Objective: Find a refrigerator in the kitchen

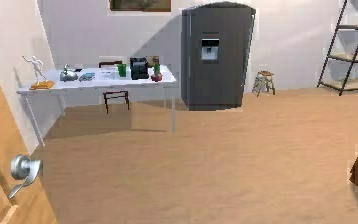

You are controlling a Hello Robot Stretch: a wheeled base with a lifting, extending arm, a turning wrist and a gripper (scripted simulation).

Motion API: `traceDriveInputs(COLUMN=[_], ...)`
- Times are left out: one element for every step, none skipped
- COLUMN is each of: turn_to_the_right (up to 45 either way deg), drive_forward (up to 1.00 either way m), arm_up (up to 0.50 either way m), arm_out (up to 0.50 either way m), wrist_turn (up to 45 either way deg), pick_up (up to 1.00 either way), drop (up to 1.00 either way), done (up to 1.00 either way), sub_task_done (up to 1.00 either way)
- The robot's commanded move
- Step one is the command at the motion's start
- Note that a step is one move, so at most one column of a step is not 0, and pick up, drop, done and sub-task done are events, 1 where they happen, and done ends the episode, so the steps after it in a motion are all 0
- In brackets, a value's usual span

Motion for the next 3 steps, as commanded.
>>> traceDriveInputs(turn_to_the_right=[0.0, 0.0, 18.0], drive_forward=[1.0, 0.95, 0.0], arm_up=[0.0, 0.0, 0.0], arm_out=[0.0, 0.0, 0.0], wrist_turn=[0.0, 0.0, 0.0], pick_up=[0.0, 0.0, 0.0], drop=[0.0, 0.0, 0.0], done=[0.0, 0.0, 0.0], sub_task_done=[0.0, 0.0, 0.0])
